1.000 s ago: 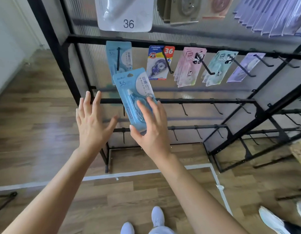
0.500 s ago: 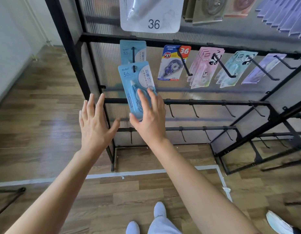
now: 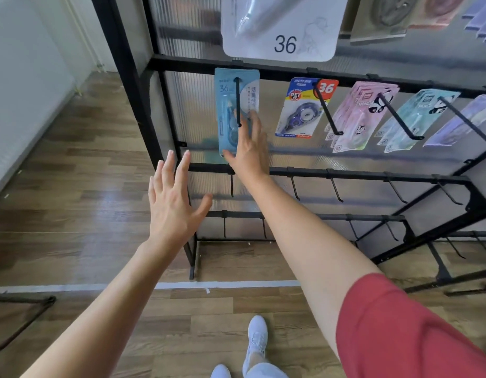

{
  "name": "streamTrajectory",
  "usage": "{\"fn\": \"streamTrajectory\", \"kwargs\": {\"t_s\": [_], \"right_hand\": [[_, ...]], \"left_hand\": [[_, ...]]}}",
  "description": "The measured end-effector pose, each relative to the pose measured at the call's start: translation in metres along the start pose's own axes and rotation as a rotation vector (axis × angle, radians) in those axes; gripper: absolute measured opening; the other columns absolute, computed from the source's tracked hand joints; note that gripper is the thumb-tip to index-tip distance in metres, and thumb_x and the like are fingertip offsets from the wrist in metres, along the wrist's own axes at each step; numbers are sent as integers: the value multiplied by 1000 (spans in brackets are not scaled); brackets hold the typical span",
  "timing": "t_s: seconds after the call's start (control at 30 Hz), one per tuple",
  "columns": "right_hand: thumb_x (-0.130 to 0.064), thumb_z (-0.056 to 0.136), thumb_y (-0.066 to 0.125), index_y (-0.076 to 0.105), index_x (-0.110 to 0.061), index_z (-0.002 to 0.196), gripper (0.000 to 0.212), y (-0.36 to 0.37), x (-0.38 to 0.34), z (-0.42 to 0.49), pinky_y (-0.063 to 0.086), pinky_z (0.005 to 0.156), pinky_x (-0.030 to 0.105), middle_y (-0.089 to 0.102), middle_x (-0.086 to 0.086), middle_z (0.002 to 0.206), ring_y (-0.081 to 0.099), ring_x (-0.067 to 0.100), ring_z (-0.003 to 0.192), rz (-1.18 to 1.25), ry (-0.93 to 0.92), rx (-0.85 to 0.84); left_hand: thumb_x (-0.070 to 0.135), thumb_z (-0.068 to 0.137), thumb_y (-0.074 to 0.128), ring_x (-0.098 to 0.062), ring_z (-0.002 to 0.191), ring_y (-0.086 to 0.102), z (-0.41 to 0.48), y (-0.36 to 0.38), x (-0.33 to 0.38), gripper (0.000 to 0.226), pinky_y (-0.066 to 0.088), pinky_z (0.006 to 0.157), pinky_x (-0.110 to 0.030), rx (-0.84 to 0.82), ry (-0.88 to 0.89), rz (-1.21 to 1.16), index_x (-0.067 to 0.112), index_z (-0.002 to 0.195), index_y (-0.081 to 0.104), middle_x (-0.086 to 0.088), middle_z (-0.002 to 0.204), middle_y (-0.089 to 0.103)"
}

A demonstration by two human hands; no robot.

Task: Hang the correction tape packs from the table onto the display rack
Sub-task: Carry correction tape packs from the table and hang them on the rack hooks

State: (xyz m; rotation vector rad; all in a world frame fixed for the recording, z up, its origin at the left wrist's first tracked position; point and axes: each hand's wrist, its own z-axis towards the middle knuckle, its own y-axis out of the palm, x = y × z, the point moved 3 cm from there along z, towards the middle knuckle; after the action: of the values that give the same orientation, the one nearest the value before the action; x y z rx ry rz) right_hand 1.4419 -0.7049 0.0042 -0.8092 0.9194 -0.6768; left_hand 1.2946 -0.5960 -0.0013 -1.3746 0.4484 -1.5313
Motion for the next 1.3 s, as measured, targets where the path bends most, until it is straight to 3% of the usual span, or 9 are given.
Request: {"fn": "streamTrajectory", "kwargs": {"t_s": [0.27,0.43,0.63,1.03,1.3], "right_hand": [[-32,93,55,13,-18,152,73,-11,6,-15,25,112,47,8,16,158,15,33,143,-122,7,-124],[-34,93,54,10,-21,152,75,-24,8,-56,22,114,53,9,15,157,13,35,143,-99,74,-314],[-36,92,55,4,-25,152,79,-37,23,-119,22,114,51,9,15,158,17,35,142,-163,60,-430],[-36,91,55,3,-28,152,80,-46,77,-255,13,114,53,10,11,158,11,33,144,-124,58,-681],[-39,90,53,6,-27,152,78,-58,75,-346,20,109,47,17,11,155,20,32,140,-178,-160,-864]], "left_hand": [[35,87,61,-29,146,4,-7,6,-6,78,6,117,-45,-38,-1,10,23,152,18,-11,159,10],[37,88,60,-31,146,6,-17,16,-4,75,8,117,-47,-62,-6,14,21,151,22,-12,159,13],[43,89,57,-30,146,5,-48,33,-8,74,6,116,-47,-213,-128,95,25,151,21,-11,159,11],[46,89,57,-27,146,4,-188,68,23,77,4,117,-45,-318,-341,159,27,151,17,-6,160,8],[48,88,56,-28,146,9,-323,64,51,78,8,116,-43,-269,-611,206,26,151,17,-7,160,10]]}}
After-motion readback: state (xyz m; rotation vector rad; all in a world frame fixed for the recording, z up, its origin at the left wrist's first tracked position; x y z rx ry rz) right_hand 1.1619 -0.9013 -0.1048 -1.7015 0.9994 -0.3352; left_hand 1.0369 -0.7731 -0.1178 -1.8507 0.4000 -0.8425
